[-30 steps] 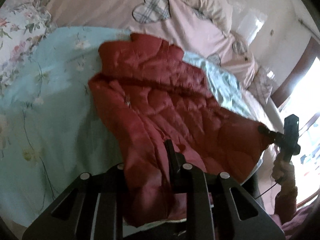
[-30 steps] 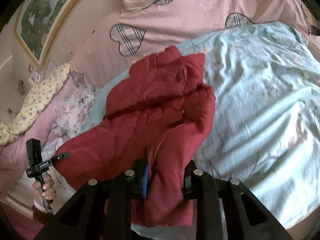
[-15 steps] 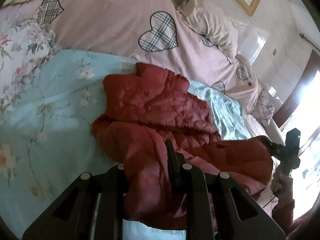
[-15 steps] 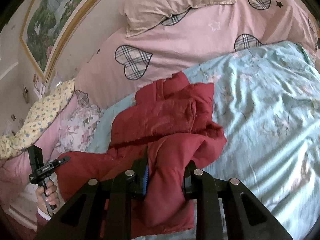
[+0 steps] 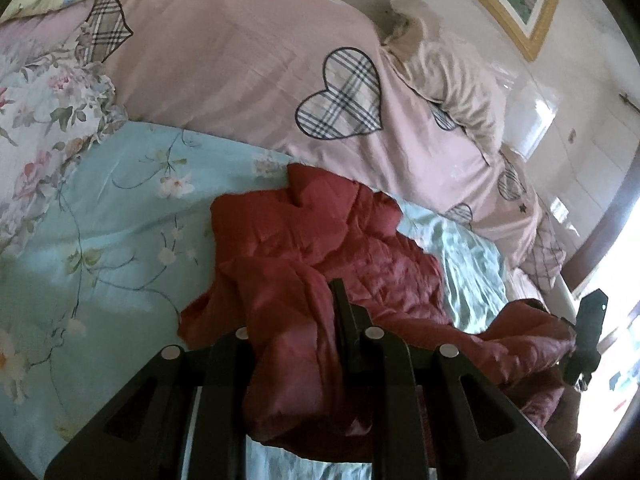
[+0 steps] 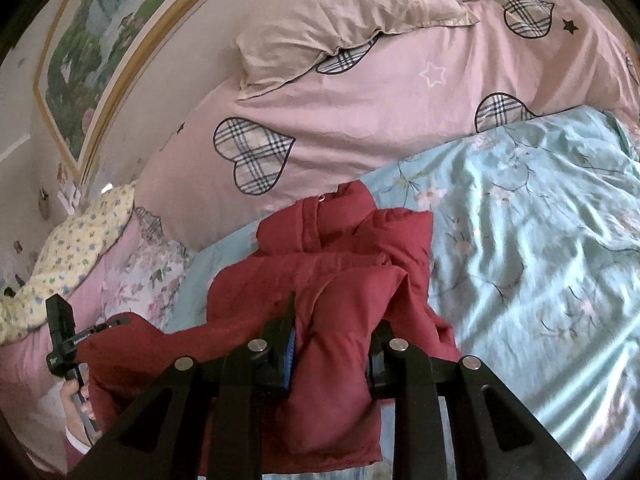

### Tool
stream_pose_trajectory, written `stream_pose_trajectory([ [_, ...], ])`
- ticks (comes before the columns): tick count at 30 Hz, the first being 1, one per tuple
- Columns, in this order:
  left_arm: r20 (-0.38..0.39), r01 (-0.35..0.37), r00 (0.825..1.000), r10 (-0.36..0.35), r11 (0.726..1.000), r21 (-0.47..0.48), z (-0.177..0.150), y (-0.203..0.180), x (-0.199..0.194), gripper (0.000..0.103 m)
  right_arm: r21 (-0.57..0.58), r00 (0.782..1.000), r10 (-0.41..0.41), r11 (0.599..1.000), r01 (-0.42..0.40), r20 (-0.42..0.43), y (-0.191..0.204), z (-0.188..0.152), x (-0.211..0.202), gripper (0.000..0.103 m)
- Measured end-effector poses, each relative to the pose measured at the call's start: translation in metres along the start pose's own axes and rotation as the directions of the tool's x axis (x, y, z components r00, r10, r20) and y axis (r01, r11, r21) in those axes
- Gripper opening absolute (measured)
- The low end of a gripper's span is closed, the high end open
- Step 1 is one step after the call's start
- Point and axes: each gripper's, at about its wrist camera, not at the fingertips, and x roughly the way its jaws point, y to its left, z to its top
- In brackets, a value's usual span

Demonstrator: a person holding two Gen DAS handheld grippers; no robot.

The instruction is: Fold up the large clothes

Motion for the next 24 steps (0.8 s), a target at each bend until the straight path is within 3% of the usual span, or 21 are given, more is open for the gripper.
stream_pose_trajectory([
  [9,0.025,-0.052,0.998,0.053,0.998,-0.028,0.022,0.006,0.042,0.018,0.021,0.999,-0.023,1.000,0.023,0.023,-0.011,0.022,0.047,0.030],
  [24,-0.015,-0.136,0.991,0.135,0.989,-0.051,0.049,0.020,0.110,0.018,0.070,0.997,-0.082,0.994,0.081,0.005,-0.040,0.040,0.104,0.032],
])
